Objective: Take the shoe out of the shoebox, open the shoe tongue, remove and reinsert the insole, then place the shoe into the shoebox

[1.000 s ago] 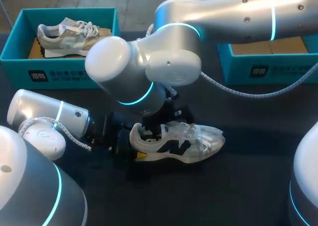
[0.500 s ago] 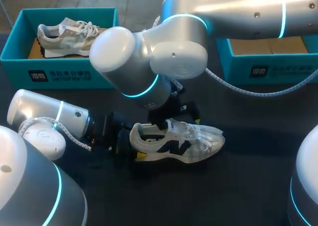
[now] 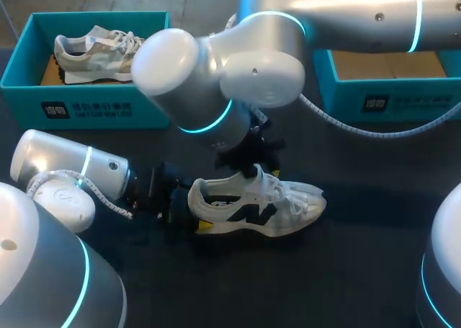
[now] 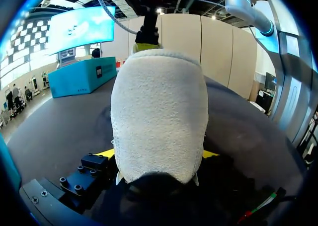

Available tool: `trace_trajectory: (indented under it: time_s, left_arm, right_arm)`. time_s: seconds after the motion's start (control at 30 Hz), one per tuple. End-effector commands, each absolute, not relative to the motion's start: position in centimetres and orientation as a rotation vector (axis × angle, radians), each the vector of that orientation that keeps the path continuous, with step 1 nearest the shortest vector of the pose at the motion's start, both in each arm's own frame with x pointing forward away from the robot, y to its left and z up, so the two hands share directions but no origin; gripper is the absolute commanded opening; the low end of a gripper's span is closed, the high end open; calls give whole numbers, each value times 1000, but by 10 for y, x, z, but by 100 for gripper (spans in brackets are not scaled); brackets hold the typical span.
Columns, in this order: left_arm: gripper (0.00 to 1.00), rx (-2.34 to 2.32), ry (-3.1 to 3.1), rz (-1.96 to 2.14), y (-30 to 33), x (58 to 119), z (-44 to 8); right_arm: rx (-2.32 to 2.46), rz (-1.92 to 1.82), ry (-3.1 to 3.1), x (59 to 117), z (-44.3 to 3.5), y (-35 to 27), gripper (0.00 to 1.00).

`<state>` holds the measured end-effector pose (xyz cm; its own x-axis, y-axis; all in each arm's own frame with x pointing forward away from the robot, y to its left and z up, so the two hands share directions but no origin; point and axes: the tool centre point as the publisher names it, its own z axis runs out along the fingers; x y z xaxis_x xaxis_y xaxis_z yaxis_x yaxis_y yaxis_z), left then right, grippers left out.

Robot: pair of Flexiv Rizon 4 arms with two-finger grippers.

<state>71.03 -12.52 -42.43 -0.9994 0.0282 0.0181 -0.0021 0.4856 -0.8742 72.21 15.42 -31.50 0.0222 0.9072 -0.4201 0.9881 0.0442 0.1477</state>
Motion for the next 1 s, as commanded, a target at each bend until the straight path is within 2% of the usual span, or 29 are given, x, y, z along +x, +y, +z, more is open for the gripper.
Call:
trace_trajectory:
  time_s: [0.03, 0.13, 0.3, 1.0]
  left_arm:
    - [0, -23, -2685, 1572, -126, 709, -426]
    - [0, -23, -2685, 1572, -126, 709, -426]
    - [0, -23, -2685, 1572, -126, 709, -426]
    - [0, -23, -2685, 1572, -126, 709, -426]
  right_arm:
    - [2044, -212, 1772, 719, -310, 148, 30]
    - [2046, -211, 1772, 718, -307, 144, 25]
    - [2065, -172, 1760, 717, -304, 137, 0]
    - [2086, -156, 1725, 711, -309, 88, 0]
